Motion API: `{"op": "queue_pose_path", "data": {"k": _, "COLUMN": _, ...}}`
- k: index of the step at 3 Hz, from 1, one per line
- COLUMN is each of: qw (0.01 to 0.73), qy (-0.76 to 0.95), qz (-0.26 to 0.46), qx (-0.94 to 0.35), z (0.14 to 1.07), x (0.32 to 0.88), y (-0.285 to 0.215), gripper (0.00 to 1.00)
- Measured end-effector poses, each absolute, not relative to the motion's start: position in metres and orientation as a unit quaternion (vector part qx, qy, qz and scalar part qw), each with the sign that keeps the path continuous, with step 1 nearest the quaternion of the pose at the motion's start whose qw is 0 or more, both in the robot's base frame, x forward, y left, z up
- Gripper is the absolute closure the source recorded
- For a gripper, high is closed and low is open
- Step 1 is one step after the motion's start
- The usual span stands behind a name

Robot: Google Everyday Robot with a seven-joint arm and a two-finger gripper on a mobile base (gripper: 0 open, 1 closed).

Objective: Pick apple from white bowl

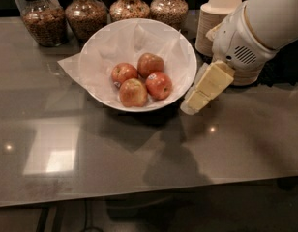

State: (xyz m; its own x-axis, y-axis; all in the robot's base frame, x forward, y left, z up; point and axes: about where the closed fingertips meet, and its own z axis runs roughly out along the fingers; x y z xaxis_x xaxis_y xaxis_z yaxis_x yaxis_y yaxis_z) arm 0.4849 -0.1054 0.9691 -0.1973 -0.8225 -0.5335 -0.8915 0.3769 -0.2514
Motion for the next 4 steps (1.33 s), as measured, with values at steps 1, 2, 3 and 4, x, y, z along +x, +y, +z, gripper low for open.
{"op": "queue_pose_path", "data": {"k": 1, "qw": 0.338, "qy": 0.761, "qz": 0.105, "qx": -0.544, "z": 0.962, "x": 0.502, "y": -0.082, "gripper": 0.0}}
{"op": "queue_pose_path", "data": {"k": 2, "qw": 0.362, "qy": 0.751, "qz": 0.139, "qx": -0.535, "z": 0.958, "x": 0.519, "y": -0.067, "gripper": 0.18}}
{"op": "queue_pose_path", "data": {"k": 3, "qw": 0.375, "qy": 0.746, "qz": 0.168, "qx": -0.524, "z": 0.947, "x": 0.54, "y": -0.049, "gripper": 0.4}}
{"op": "queue_pose_path", "data": {"k": 4, "qw": 0.373, "qy": 0.75, "qz": 0.167, "qx": -0.52, "z": 0.941, "x": 0.545, "y": -0.048, "gripper": 0.37}}
